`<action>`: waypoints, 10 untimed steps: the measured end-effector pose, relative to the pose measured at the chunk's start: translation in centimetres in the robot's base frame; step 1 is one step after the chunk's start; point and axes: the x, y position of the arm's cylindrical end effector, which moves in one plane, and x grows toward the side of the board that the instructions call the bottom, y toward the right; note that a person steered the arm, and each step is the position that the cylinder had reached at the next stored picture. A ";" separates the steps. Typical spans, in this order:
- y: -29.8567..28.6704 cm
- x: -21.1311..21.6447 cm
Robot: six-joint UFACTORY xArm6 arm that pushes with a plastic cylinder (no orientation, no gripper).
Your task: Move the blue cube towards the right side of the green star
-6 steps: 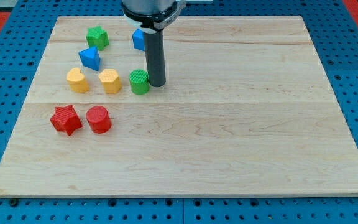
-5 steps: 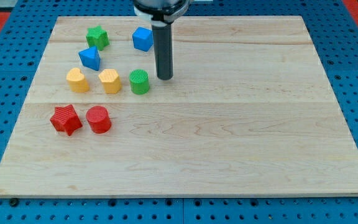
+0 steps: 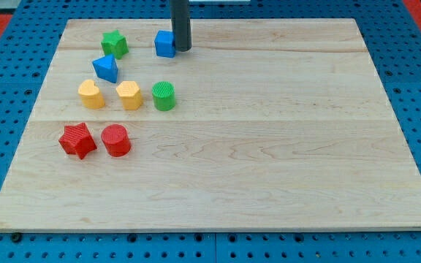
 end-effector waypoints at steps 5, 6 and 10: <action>-0.5 -3.8; -1.8 -7.4; -8.5 -4.9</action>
